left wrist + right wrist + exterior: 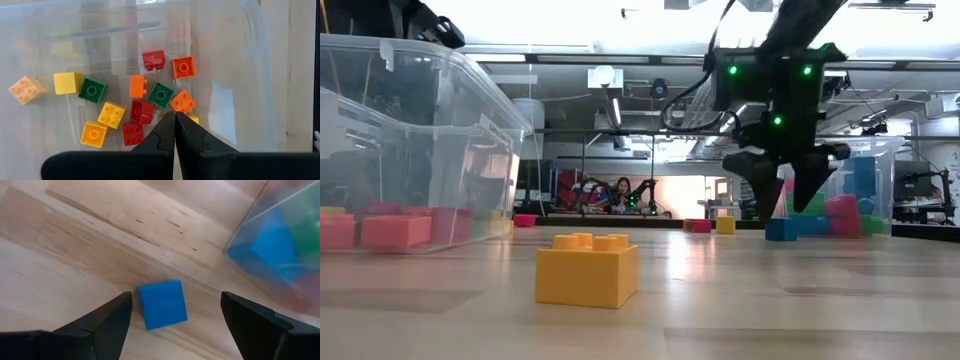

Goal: Sort blocks by size
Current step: Put the small blue block into the left transparent bin

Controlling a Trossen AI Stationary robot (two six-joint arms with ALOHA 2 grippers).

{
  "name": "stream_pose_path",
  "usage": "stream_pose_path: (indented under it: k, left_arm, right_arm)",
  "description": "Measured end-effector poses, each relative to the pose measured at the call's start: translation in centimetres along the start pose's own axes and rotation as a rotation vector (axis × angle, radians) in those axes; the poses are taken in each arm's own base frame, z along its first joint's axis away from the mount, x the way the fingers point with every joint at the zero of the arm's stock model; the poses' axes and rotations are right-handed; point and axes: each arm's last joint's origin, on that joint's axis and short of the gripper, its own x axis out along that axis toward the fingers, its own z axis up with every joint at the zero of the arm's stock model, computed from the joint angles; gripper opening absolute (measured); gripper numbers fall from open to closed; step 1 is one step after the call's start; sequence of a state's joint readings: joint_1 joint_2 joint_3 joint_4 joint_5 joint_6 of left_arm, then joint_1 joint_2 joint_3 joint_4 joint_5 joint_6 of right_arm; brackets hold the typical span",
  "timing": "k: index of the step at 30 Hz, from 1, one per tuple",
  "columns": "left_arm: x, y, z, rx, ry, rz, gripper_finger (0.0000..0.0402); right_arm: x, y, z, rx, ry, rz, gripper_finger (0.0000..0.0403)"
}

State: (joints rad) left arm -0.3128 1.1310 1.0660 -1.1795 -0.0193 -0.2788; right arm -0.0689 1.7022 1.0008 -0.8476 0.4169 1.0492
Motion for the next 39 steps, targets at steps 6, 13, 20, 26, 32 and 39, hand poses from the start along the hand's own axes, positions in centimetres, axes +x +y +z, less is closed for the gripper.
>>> stream_pose_path:
  k: [6,13,20,26,32,39]
  left_arm:
    - [0.0,-0.2,0.0,-0.032,0.003,-0.012,0.0]
    - [0.0,-0.6,-0.1,-0.056,0.0,-0.023,0.0]
    - [0.0,-0.8,0.1,-0.05,-0.025,-0.033,0.0]
    - [0.0,-0.8,0.1,-0.051,-0.025,-0.034,0.0]
    - [0.0,-0.8,0.1,-0.051,-0.021,-0.032,0.0]
    - [-0.7,-0.8,0.3,-0.053,-0.041,-0.021,0.0]
  right_arm:
    - [1.4,-0.1,1.3,0.008,0.074,0.059,0.0303]
    - [1.6,-0.1,1.4,-0.065,0.153,0.127,0.0303]
    - [1.3,0.4,1.0,-0.102,0.155,0.149,0.0282]
    - [1.2,0.5,0.9,-0.094,0.131,0.139,0.0193]
    - [0.7,1.4,0.5,-0.113,0.09,0.19,0.0127]
    - [-5.2,6.3,1.5,-0.229,-0.141,0.467,0.0127]
